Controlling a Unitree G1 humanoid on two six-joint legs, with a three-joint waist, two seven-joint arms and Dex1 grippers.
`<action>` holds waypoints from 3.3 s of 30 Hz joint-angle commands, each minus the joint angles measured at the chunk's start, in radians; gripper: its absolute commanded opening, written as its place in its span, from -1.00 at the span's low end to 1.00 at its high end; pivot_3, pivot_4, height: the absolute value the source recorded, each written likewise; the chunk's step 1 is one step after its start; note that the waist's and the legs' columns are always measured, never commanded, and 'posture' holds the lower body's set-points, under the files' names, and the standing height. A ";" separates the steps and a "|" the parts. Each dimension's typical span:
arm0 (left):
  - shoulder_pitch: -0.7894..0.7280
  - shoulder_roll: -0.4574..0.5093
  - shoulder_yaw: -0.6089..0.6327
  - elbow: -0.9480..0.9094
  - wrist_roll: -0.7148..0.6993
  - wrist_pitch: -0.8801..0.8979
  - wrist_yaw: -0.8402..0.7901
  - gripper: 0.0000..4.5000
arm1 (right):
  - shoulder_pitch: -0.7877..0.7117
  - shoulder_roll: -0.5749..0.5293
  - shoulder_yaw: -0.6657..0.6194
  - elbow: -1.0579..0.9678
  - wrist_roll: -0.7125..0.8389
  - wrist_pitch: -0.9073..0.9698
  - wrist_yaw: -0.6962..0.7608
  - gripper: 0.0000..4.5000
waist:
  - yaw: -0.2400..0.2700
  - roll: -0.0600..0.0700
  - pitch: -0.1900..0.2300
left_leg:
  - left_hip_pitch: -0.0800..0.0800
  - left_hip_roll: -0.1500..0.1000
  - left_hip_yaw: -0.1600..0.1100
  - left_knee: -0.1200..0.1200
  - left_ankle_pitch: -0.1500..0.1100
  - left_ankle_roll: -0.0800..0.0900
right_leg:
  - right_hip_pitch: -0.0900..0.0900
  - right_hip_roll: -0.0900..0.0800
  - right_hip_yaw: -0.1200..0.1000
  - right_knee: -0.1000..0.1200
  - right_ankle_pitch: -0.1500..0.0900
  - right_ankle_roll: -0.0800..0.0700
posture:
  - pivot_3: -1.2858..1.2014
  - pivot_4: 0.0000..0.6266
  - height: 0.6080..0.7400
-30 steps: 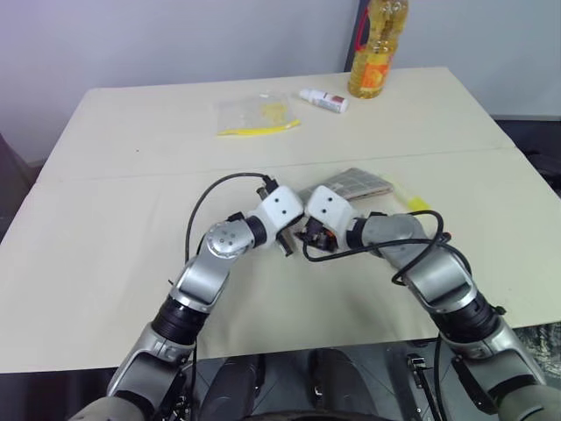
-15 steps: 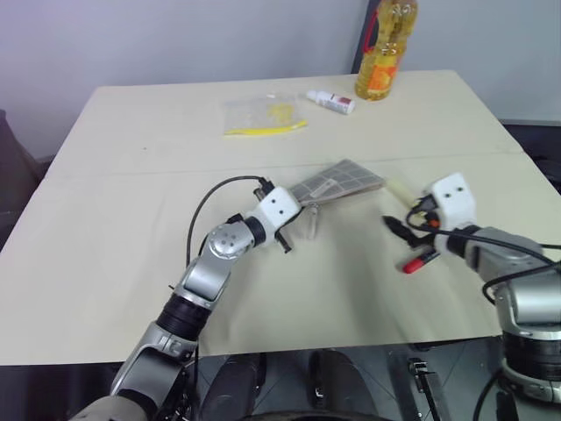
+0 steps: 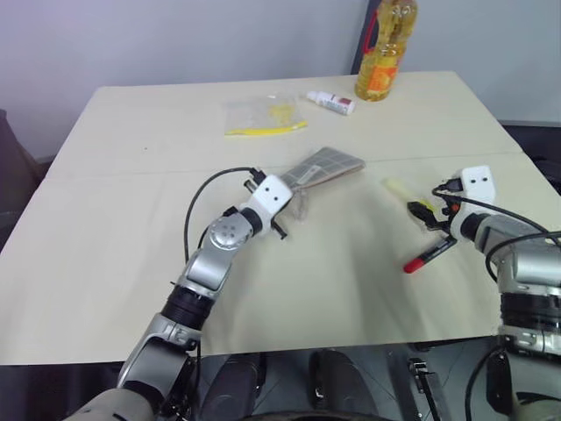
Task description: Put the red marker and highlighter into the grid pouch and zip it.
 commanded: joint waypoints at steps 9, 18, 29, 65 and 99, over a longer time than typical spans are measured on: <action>-0.010 -0.010 0.042 -0.074 -0.048 0.087 -0.020 -1.00 | 0.058 -0.048 0.046 -0.128 0.009 -0.064 0.057 -0.61 | 0.001 0.000 0.000 | 0.000 0.000 0.000 0.000 0.000 0.000 | 0.000 0.000 0.000 0.000 0.000 0.000 | 0.03 -0.52 1.00; -0.064 0.014 0.056 -0.029 -0.093 0.046 -0.099 -1.00 | 0.257 -0.217 -0.014 -0.636 0.096 -0.033 0.187 -0.61 | -0.001 0.000 0.000 | -0.001 0.000 0.000 0.002 -0.001 0.001 | 0.000 -0.001 0.000 0.000 -0.002 0.003 | 0.03 -0.52 1.00; -0.077 0.006 0.056 -0.036 -0.126 0.027 -0.151 -1.00 | 0.221 -0.195 0.016 -0.727 0.165 0.075 0.138 -0.61 | 0.003 0.000 0.000 | -0.002 -0.001 0.000 0.002 -0.002 0.003 | 0.002 -0.002 0.000 -0.005 -0.002 0.002 | 0.03 -0.52 1.00; -0.002 0.169 -0.101 -0.140 -0.060 -0.219 -0.398 -1.00 | 0.188 -0.421 0.323 -0.813 0.063 0.019 0.283 -0.61 | 0.002 0.000 0.001 | -0.003 0.000 0.000 0.002 -0.003 0.003 | 0.001 -0.002 0.000 -0.006 -0.004 -0.001 | 0.03 -0.52 1.00; -0.121 -0.028 -0.069 0.159 -0.018 -0.185 -0.202 -1.00 | 0.307 0.234 -0.253 -1.065 0.007 0.853 -0.338 0.70 | 0.028 0.001 -0.001 | -0.005 0.000 0.000 0.003 -0.003 0.004 | -0.002 -0.002 0.000 -0.004 -0.002 0.002 | 0.03 -0.52 1.00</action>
